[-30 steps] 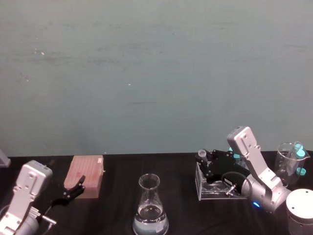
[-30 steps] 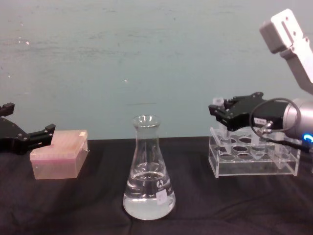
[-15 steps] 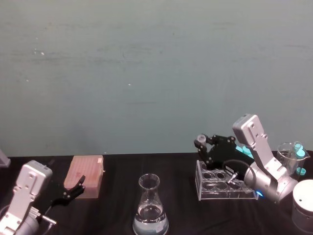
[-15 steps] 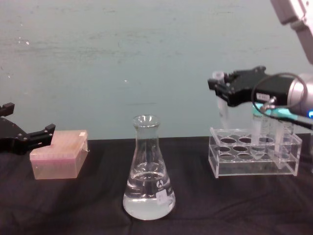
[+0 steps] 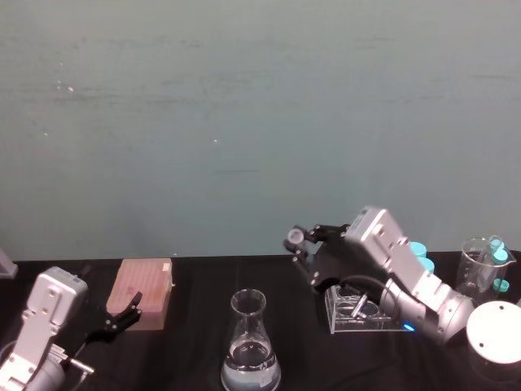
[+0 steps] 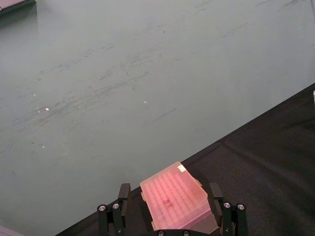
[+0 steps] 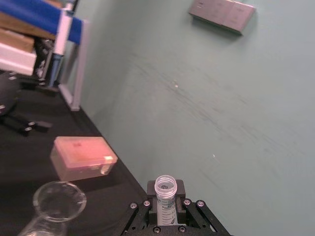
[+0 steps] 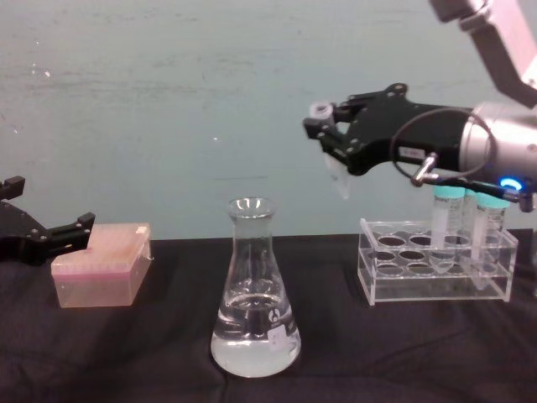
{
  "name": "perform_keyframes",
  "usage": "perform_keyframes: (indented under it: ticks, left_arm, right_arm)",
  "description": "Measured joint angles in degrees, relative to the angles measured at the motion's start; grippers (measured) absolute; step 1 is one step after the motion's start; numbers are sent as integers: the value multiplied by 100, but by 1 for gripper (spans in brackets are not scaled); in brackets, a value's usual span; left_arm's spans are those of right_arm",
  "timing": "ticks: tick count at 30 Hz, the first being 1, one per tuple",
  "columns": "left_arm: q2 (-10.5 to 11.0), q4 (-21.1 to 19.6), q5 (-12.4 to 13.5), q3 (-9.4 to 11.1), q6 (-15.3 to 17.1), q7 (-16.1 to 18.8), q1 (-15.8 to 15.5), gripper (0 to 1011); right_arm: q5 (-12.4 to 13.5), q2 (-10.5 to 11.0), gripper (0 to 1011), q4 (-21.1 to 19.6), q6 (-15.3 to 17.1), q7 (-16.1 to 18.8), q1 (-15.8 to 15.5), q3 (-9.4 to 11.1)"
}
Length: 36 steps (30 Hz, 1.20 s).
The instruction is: Pour the liquid from the test tube into the beaker using one hand.
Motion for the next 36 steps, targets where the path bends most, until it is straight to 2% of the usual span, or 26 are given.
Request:
perform_keyframes:
  ticks: [7,10,13,20,22,24,26,29,36]
  left_arm:
    - [0,0,0,0,0,0,0,1000]
    - [0,0,0,0,0,0,0,1000]
    - [0,0,0,0,0,0,0,1000]
    - [0,0,0,0,0,0,0,1000]
    - [0,0,0,0,0,0,0,1000]
    - [0,0,0,0,0,0,0,1000]
    - [0,0,0,0,0,0,0,1000]
    - [0,0,0,0,0,0,0,1000]
    - [0,0,0,0,0,0,0,1000]
  right_arm:
    - [-415,47,199,-16,-181,-41,63,-249]
    - [-663,79,200,-25,-288,-120,82,-358]
    - [-1019,117,199,-33,-389,-265,105,-482]
    - [-1427,160,200,5,-496,-428,152,-587]
    - [-1673,181,199,43,-581,-538,189,-647]
    - [-1737,187,200,52,-603,-574,199,-662]
    - [-1996,208,199,80,-696,-716,242,-721]
    - [-2220,225,199,109,-778,-829,278,-775]
    - [-2549,260,199,136,-911,-982,327,-867]
